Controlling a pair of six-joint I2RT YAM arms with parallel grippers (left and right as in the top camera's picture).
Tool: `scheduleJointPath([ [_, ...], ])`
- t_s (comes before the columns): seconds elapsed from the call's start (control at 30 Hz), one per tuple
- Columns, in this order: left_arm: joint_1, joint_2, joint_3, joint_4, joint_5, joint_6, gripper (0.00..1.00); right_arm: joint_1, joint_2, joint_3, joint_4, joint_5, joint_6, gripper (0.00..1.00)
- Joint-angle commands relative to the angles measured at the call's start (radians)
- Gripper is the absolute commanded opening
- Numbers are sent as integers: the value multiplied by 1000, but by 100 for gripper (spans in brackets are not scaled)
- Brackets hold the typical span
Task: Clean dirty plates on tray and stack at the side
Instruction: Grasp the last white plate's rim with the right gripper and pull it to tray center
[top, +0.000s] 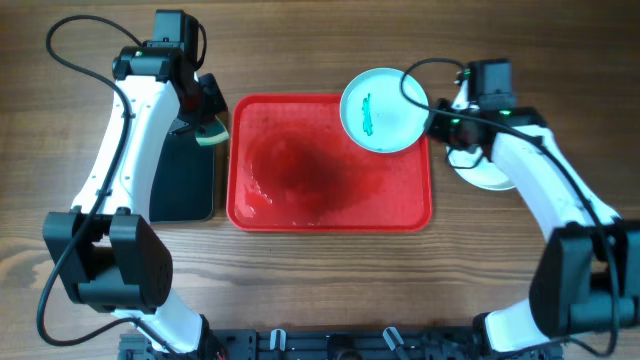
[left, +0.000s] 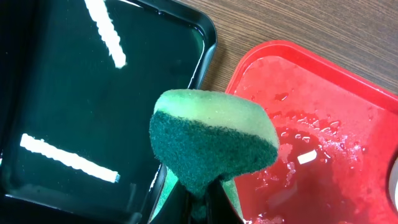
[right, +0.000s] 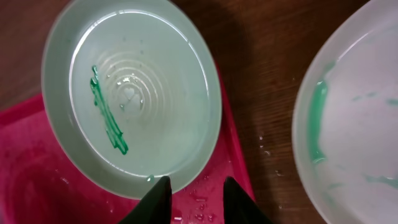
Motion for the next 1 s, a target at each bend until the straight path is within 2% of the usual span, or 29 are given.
scheduleJointPath([
  [0.0,-5,2,-7,4,12,-17,4,47,101,3,42,68,74,28],
  [0.17,-5,2,-7,3,12,-17,4,56,196,3,71,69,72,25],
  [0.33,-5,2,-7,10,12,-17,4,66,200,3,79,59,-21,12],
  [0.4,-5,2,-7,11,12,-17,4,77,200,3,61,-1,-87,4],
  [0.53,-5,2,-7,11,12,-17,4,122,195,11,-28,-176,-167,5],
  [0.67,-5,2,-7,13,12,-16,4,182,168,35,-152,-240,-223,5],
  [0.73,-5,2,-7,16,12,-17,4,199,161,50,-182,-226,-271,30],
  [0.83,-5,2,-7,15,12,-17,4,199,161,74,-163,-120,-340,58],
  [0.87,-5,2,-7,14,12,-17,4,200,161,76,-133,-93,-377,64],
  [0.97,-5,2,-7,14,12,-16,4,200,169,76,-11,-70,-518,66],
])
